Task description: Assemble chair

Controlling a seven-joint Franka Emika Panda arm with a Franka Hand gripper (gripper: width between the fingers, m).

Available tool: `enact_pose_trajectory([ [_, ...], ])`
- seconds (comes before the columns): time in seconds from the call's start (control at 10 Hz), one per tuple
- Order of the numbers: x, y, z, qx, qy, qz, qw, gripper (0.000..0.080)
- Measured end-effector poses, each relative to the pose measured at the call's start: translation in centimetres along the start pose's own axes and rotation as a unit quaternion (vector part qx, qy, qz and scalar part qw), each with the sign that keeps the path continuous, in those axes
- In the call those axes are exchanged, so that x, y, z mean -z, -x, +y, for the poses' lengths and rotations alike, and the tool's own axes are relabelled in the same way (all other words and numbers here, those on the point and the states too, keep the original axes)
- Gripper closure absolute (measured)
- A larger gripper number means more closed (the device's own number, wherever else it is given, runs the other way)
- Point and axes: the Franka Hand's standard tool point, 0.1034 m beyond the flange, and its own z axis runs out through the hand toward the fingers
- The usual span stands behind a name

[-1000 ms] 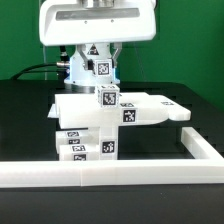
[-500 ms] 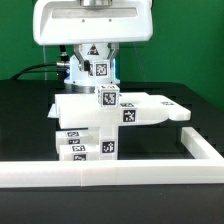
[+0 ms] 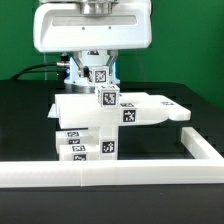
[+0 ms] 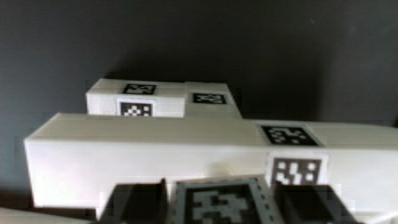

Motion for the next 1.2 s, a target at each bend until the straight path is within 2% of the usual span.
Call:
enact_pose_trajectory([
  [0.6, -0.80, 0.00, -0.15, 0.002, 0.003, -0.006, 1.000, 0.0512],
  [1.2, -1.32, 0.13, 0.47, -0.001, 0.007, -0.010, 1.000, 0.0512],
])
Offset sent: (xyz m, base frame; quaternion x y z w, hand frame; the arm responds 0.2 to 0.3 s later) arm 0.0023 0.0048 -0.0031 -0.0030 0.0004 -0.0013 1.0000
